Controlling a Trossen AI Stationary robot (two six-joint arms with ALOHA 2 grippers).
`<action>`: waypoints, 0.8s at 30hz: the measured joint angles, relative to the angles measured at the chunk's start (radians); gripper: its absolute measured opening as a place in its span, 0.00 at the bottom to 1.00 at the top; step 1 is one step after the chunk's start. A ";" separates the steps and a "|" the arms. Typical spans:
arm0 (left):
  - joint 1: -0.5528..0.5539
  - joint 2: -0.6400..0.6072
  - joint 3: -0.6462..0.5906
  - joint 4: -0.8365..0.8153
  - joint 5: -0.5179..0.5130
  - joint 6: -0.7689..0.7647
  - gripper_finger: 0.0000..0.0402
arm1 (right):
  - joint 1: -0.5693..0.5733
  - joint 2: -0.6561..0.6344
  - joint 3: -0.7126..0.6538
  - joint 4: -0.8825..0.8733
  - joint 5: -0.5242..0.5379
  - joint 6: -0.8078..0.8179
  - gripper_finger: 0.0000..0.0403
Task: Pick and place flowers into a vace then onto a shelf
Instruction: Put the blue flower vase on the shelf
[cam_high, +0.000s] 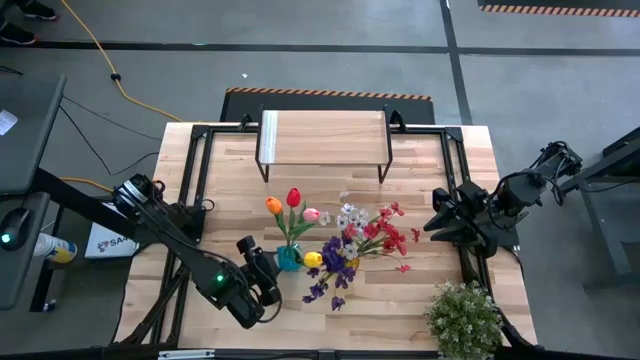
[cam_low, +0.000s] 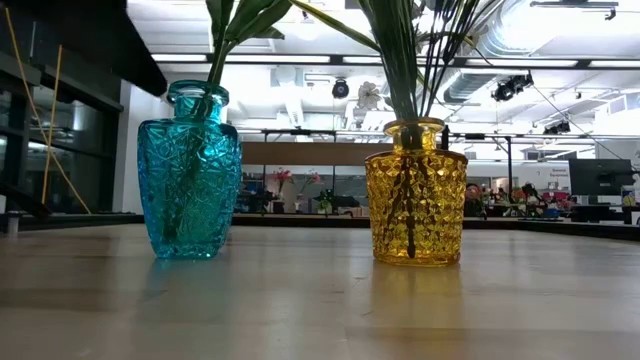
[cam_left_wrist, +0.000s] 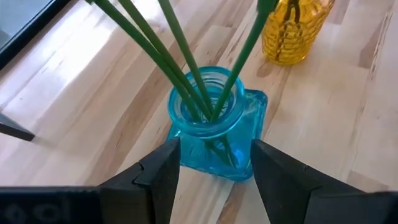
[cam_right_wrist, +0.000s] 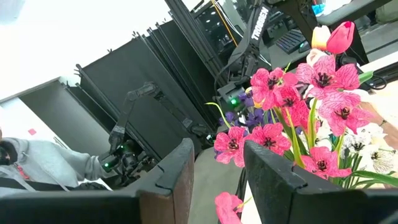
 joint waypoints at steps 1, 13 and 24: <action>0.000 0.000 -0.010 0.016 -0.001 0.000 0.57 | 0.000 0.000 0.000 0.000 0.000 0.000 0.32; 0.000 0.000 -0.047 0.070 -0.100 0.000 0.57 | 0.000 0.000 0.000 0.003 0.013 0.000 0.32; 0.000 0.000 -0.047 0.070 -0.121 0.000 0.57 | 0.000 0.000 0.000 0.003 0.023 0.001 0.32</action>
